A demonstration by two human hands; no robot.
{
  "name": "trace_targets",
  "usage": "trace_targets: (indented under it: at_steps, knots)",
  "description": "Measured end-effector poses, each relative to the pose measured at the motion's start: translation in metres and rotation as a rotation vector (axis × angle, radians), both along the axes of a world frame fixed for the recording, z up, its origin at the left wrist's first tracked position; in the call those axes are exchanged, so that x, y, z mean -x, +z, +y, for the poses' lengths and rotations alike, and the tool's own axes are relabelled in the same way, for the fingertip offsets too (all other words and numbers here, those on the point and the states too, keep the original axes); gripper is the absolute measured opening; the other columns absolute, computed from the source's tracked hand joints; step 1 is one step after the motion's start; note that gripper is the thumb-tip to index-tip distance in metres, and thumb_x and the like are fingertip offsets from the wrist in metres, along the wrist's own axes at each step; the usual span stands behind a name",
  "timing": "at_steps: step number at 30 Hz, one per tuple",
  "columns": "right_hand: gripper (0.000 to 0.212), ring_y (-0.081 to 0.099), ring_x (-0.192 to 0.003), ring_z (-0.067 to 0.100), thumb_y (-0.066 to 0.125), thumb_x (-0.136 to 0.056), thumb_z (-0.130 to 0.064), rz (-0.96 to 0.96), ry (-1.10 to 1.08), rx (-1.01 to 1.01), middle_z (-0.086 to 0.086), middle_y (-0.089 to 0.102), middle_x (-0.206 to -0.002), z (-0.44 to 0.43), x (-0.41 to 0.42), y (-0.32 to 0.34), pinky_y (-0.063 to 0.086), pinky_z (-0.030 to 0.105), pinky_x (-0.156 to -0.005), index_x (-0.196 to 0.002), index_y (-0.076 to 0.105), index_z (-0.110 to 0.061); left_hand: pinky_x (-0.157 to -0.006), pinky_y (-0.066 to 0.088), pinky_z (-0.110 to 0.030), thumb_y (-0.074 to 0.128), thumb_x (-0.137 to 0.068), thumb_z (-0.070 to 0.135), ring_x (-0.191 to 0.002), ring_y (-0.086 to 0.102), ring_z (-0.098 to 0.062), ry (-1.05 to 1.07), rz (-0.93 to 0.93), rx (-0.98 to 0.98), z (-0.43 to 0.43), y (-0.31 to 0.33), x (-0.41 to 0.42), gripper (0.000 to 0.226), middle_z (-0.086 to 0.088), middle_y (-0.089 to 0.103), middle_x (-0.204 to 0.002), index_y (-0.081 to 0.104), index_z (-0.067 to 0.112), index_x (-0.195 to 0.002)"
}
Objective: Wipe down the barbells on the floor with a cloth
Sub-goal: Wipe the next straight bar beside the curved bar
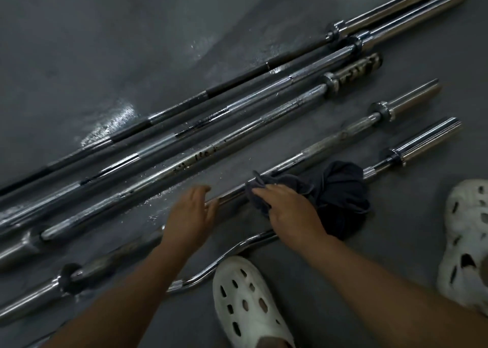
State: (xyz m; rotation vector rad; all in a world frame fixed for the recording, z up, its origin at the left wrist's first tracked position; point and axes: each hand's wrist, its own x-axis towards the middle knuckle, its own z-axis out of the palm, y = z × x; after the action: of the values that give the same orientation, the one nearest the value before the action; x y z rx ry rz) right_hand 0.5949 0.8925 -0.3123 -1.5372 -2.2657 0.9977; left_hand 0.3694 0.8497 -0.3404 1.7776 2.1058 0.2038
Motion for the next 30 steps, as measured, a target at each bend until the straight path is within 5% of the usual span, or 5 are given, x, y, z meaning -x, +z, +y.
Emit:
trace_targets:
  at_steps: [8, 16, 20, 25, 30]
  knots:
    - [0.054, 0.046, -0.133, 0.03, 0.04, -0.085, -0.013, 0.015, -0.128, -0.161, 0.007, 0.058, -0.138, -0.076, 0.026, 0.089, 0.04, 0.043, -0.108, -0.136, 0.059, -0.017, -0.1, 0.041, -0.037, 0.056, -0.097, 0.041, -0.124, 0.048, -0.023, -0.094, 0.028, -0.119, -0.065, 0.092, 0.031, 0.046, -0.003, 0.052, -0.136, 0.051, 0.015, -0.135]
    - [0.052, 0.042, -0.134, 0.024, 0.047, -0.09, -0.002, 0.012, -0.124, -0.218, 0.005, 0.052, -0.142, -0.14, 0.043, 0.15, 0.036, 0.035, -0.105, -0.139, 0.055, -0.019, -0.093, 0.048, -0.036, 0.042, -0.09, 0.056, -0.116, 0.054, -0.023, -0.165, 0.034, -0.259, -0.136, 0.167, 0.073, 0.054, -0.001, 0.055, -0.128, 0.053, 0.019, -0.128]
    - [0.061, 0.039, -0.137, 0.022, 0.038, -0.081, -0.026, -0.006, -0.114, -0.181, 0.003, 0.05, -0.145, -0.146, 0.049, 0.151, 0.032, 0.03, -0.107, -0.14, 0.054, -0.018, -0.091, 0.047, -0.034, 0.054, -0.093, 0.046, -0.114, 0.056, -0.023, -0.171, 0.053, -0.204, -0.14, 0.153, 0.096, 0.045, -0.002, 0.055, -0.128, 0.054, 0.018, -0.128]
    - [0.045, 0.044, -0.129, 0.023, 0.053, -0.087, 0.001, -0.045, -0.11, -0.152, 0.007, 0.055, -0.135, -0.113, 0.069, 0.118, 0.035, 0.031, -0.099, -0.129, 0.06, -0.011, -0.098, 0.045, -0.034, 0.054, -0.096, 0.04, -0.125, 0.049, -0.02, -0.195, 0.095, -0.04, -0.135, 0.097, 0.128, 0.044, 0.003, 0.047, -0.138, 0.048, 0.022, -0.135]
    - [0.049, 0.047, -0.128, 0.026, 0.048, -0.081, -0.002, -0.092, -0.075, -0.13, 0.006, 0.057, -0.133, -0.064, 0.093, 0.058, 0.041, 0.039, -0.101, -0.127, 0.062, -0.016, -0.097, 0.044, -0.035, 0.052, -0.096, 0.038, -0.121, 0.051, -0.022, -0.174, 0.173, 0.066, -0.11, 0.033, 0.148, 0.052, 0.0, 0.045, -0.143, 0.041, 0.019, -0.143]
